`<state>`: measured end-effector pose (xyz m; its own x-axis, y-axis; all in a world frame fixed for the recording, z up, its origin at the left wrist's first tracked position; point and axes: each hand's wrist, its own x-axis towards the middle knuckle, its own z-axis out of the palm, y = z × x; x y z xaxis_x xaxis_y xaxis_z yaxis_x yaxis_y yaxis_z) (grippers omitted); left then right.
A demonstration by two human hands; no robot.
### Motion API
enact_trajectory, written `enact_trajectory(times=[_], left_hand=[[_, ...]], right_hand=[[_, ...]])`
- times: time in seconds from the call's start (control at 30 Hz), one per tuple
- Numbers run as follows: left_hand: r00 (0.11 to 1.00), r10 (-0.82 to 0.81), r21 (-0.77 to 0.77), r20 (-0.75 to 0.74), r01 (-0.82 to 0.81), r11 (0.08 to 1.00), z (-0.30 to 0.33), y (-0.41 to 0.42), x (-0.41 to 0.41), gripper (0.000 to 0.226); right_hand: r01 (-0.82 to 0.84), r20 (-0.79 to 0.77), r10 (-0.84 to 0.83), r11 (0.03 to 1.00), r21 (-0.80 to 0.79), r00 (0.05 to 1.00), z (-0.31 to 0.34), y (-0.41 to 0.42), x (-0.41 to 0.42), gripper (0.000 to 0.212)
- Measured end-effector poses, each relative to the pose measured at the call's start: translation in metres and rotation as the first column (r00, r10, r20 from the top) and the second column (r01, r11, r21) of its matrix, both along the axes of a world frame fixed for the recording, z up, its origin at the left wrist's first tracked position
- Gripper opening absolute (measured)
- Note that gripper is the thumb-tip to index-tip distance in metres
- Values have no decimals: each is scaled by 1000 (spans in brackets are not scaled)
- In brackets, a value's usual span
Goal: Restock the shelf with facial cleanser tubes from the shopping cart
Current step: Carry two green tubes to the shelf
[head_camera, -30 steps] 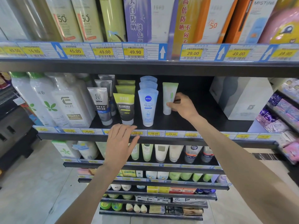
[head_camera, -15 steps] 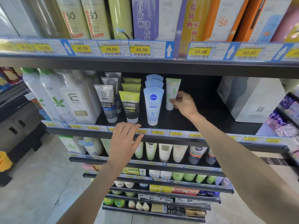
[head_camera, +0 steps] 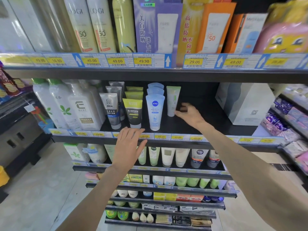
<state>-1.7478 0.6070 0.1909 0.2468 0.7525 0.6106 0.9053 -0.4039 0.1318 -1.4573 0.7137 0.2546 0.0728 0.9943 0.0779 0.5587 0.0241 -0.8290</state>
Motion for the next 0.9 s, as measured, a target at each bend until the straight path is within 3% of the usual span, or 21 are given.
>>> enact_trajectory(times=[0.17,0.3,0.47,0.67,0.9], left_hand=[[1000,-14,-28,20,14,1000,5,-19,15,48],[996,-82,-65,38,84,994,9,-52,54,54],[989,-144,-193,39,149,970,-5,-109,106,60],[949,-313,-278,-22,295,914,-27,-181,179,62],[815,-576,-394,-71,507,766,-45,-260,296,67]], right_hand=[[-39,174,38,999,3,984,10,-67,15,80],[10,350,-35,997,71,936,9,-139,37,81],[94,622,-194,977,190,759,-11,-239,79,83],[216,684,-227,971,103,693,-45,-364,131,87],[428,687,-290,903,-33,666,-73,-499,207,90]])
